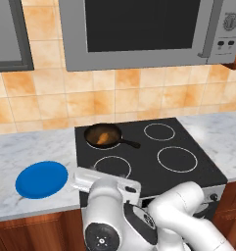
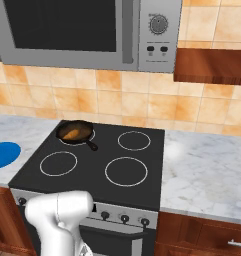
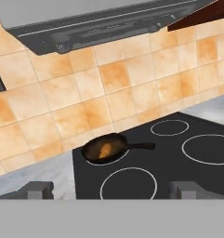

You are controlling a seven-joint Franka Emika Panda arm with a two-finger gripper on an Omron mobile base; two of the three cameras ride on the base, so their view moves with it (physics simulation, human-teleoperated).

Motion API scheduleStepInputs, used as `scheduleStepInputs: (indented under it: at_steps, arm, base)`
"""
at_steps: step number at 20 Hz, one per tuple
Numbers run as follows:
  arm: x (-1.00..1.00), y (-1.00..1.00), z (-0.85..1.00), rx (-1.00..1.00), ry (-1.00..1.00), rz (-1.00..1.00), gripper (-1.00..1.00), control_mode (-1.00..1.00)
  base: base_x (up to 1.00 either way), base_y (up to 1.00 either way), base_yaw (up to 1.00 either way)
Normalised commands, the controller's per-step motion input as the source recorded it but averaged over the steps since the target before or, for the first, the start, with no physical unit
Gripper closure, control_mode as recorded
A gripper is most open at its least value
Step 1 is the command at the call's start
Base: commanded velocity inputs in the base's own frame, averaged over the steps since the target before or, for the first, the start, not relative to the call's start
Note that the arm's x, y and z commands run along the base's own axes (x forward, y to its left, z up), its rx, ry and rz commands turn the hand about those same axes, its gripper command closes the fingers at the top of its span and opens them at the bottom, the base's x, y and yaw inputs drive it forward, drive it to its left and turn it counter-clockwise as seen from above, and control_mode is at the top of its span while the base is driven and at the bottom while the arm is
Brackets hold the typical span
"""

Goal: Pick the croissant and place it on the pan. Then turn on the stove to warm the croissant.

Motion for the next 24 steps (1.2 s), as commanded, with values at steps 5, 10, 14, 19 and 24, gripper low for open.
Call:
scheduleStepInputs:
  at_steps: [5,10,14,19,24]
  arm:
    - [-0.06,-0.02,-0.71,-0.03,-0.23,0.0,-1.0,-1.0]
    - [-0.24,-0.12,-0.61,0.0,-0.28,0.0,-1.0,-1.0]
    - [-0.25,-0.29,-0.51,0.0,-0.17,0.0,-1.0,-1.0]
    - [-0.08,-0.38,-0.41,0.0,-0.04,0.0,-1.0,-1.0]
    - [0.0,-0.27,-0.46,-0.01,0.0,0.0,-1.0,-1.0]
  base:
    - [0.0,0.0,0.0]
    - [0.0,0.0,0.0]
    - [0.0,0.0,0.0]
    - [0.0,0.0,0.0]
    - [0.0,0.0,0.0]
